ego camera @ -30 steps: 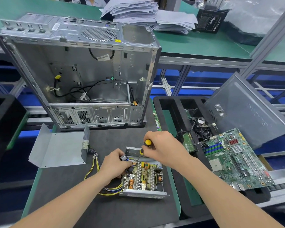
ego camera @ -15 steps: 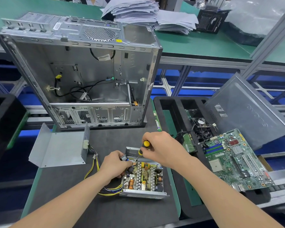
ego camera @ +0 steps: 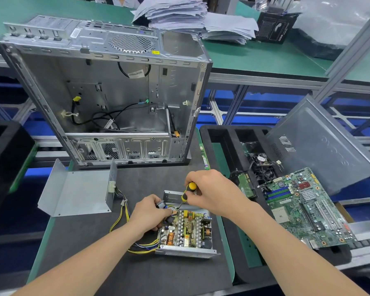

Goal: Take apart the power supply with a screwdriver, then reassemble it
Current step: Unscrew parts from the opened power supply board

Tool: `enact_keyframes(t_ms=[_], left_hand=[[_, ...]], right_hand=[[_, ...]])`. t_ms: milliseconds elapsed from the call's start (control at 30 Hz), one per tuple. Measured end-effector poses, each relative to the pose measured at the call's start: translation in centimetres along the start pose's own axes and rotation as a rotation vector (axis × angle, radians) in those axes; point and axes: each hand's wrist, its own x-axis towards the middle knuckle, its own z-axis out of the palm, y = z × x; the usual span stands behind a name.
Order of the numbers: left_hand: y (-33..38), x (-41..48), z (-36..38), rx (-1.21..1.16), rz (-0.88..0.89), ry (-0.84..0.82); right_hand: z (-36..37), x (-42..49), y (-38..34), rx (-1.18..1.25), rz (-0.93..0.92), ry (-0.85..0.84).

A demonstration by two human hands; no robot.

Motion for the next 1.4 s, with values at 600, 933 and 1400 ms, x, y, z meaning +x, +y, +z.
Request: enact_keyframes(t_ms=[600, 933, 1400], left_hand=[[-0.2, 0.0, 0.2, -0.013, 0.011, 0.023], [-0.1, -0.2, 0.1, 0.027, 0.038, 0.032], [0.5, 0.5, 0.9, 0.303, 0.143, 0.121]], right_hand=[[-0.6, 0.0, -0.5, -0.040, -0.082, -0.060], [-0.7, 2.3, -2.4, -0.425, -0.334, -0.293], [-2.9, 2.6, -2.7, -0.409, -0.330, -0.362]])
